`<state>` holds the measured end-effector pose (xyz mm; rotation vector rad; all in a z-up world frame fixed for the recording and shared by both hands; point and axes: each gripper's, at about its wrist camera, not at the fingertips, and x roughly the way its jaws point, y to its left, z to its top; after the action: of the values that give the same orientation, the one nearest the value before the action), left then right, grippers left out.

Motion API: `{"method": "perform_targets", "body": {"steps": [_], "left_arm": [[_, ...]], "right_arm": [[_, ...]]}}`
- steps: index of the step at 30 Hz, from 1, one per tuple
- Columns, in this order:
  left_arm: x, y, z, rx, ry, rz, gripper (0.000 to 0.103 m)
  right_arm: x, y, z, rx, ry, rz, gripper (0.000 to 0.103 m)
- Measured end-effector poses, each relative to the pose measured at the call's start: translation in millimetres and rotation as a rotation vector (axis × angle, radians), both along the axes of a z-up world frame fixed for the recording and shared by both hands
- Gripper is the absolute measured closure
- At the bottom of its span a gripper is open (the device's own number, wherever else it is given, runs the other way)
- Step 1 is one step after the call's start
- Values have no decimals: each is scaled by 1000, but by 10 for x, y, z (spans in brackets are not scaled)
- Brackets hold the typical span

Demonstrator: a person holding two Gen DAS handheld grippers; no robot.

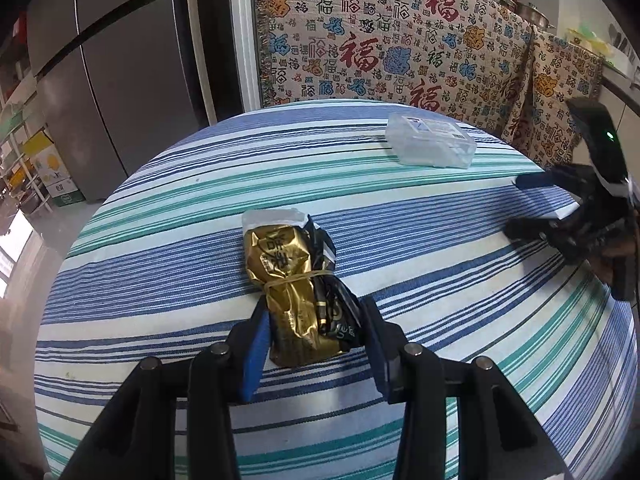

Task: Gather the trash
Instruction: 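Grasp the gold snack wrapper with the left gripper while the right gripper grasps the clear plastic box, then lift the gold wrapper with the left gripper while the right gripper lifts the clear box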

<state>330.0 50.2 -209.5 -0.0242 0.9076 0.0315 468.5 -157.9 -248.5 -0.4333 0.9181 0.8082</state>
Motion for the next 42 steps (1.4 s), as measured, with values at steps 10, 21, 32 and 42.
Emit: {"method": "perform_targets", "body": {"steps": [10, 21, 32, 42], "left_arm": [[5, 8, -2, -15, -1, -16, 58], [-18, -2, 10, -30, -4, 2, 59], [-579, -348, 73, -118, 23, -79, 57], [-981, -471, 52, 2, 15, -90, 53]], "right_arm": [[682, 590, 21, -39, -96, 149, 1], [233, 315, 120, -8, -55, -138, 27], [-1939, -306, 64, 0, -62, -454, 26], [-2181, -285, -11, 26, -30, -429, 0]]}}
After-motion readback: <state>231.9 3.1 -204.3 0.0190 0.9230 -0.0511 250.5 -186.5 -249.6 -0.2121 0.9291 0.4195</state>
